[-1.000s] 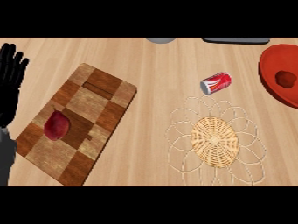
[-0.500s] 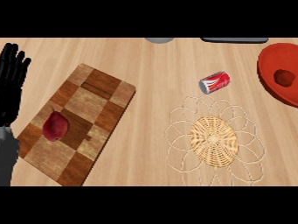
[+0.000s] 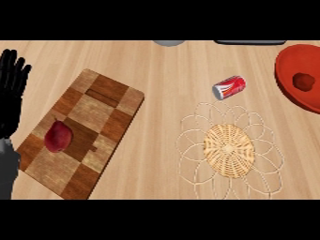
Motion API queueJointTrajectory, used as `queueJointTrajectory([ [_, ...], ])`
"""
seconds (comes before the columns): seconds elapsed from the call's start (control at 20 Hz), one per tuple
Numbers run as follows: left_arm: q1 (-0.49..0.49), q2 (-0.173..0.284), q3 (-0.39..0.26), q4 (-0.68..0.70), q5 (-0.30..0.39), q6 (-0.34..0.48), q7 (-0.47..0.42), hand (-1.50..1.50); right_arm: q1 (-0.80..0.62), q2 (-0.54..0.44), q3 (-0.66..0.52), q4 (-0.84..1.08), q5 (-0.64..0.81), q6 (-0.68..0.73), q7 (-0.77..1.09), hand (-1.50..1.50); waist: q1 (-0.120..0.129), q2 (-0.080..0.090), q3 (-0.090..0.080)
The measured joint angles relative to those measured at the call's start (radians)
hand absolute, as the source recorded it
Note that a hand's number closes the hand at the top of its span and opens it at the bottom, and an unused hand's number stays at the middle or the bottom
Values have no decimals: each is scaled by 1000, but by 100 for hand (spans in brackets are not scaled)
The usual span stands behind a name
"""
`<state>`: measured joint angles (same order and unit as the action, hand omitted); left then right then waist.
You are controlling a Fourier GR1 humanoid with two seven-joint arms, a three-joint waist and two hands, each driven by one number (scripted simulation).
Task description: Pick the bell pepper from the placemat and place it in the bowl
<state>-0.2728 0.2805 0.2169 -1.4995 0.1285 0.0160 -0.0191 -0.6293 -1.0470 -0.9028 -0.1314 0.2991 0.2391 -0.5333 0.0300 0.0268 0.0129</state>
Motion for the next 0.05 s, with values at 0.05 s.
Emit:
queueJointTrajectory([
  [0.05, 5, 1, 4, 2, 3, -1, -2, 0, 20, -9, -7, 3, -6, 20, -9, -150, -2, 0, 0],
])
